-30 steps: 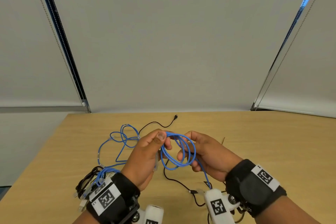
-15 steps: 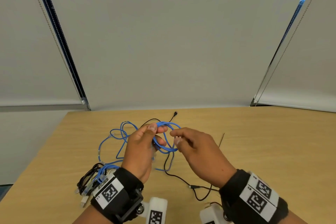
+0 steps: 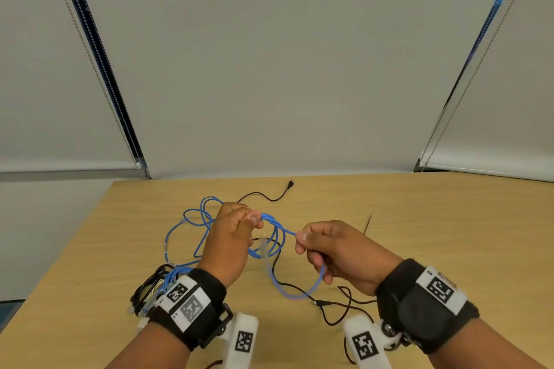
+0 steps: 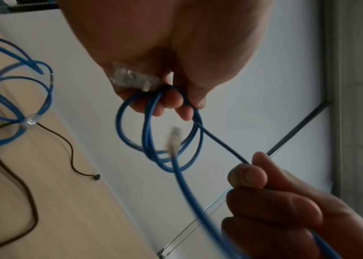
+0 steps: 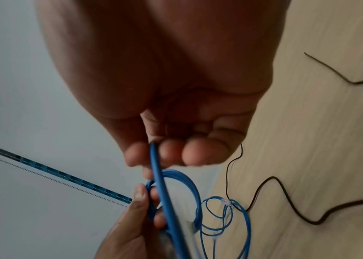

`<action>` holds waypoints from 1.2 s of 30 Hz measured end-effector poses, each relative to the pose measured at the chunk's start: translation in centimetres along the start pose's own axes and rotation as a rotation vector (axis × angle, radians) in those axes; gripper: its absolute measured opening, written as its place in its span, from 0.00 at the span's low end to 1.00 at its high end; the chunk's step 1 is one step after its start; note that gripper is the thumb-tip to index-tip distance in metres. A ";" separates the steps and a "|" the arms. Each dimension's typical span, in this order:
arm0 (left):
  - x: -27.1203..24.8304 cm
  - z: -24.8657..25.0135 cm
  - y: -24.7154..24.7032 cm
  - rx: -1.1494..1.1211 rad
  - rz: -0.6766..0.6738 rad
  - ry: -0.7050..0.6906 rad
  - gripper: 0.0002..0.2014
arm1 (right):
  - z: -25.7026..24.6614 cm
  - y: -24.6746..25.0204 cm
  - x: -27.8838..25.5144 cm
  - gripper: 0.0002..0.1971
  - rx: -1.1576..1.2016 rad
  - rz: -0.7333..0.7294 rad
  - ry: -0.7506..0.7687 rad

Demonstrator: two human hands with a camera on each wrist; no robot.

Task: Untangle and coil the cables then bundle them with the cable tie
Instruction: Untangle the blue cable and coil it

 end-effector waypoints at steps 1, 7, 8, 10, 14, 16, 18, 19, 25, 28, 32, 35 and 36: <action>0.1 -0.2 0.0 0.014 0.014 0.012 0.16 | 0.1 0.3 0.0 0.15 -0.053 -0.004 -0.012; 0.2 -1.1 0.3 -0.458 0.015 0.388 0.14 | 0.6 1.5 0.0 0.06 -0.435 -0.014 -0.002; -0.1 -1.0 0.0 -0.632 -0.039 0.450 0.13 | 0.9 1.3 0.2 0.05 -0.488 0.019 0.019; -0.8 -0.6 -0.7 -0.843 -0.144 0.549 0.15 | 1.5 0.9 0.6 0.06 -0.526 0.157 0.080; -2.3 -0.2 -2.5 -0.779 -0.229 0.647 0.17 | 2.4 0.0 1.3 0.06 -0.112 0.377 0.141; -2.7 -0.1 -2.8 -0.720 -0.202 0.611 0.18 | 2.7 -0.3 1.4 0.05 0.115 0.383 0.134; -2.4 -0.1 -2.7 -0.670 -0.134 0.555 0.18 | 2.9 -0.5 1.3 0.04 0.220 0.371 0.089; -2.3 -0.1 -2.6 -0.658 -0.100 0.540 0.18 | 3.0 -0.5 1.2 0.03 0.252 0.364 0.067; -2.0 -0.2 -2.7 -0.665 0.019 0.424 0.16 | 1.9 -1.5 0.8 0.09 -0.215 0.583 0.230; -2.0 -0.2 -2.7 -0.679 0.037 0.414 0.15 | 0.5 -2.5 0.3 0.06 -0.504 0.571 0.463; -2.4 0.5 -2.8 -0.635 0.081 0.392 0.15 | -0.3 -3.2 -0.6 0.05 -0.696 0.568 0.579; -2.7 1.0 -2.8 -0.631 0.107 0.377 0.16 | -0.4 -3.5 -0.2 0.06 -0.741 0.474 0.528; -2.8 1.2 -2.8 -0.646 0.100 0.374 0.16 | -0.3 -3.7 0.2 0.09 -0.731 0.396 0.435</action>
Point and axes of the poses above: each hand's wrist, its own x-axis towards the middle knuckle, its own y-axis out of the back of the hand, z = x × y, the point moved 1 cm from there along x, towards the middle knuckle, and after that the axes turned 8 degrees about y, right-handed, at the moved point
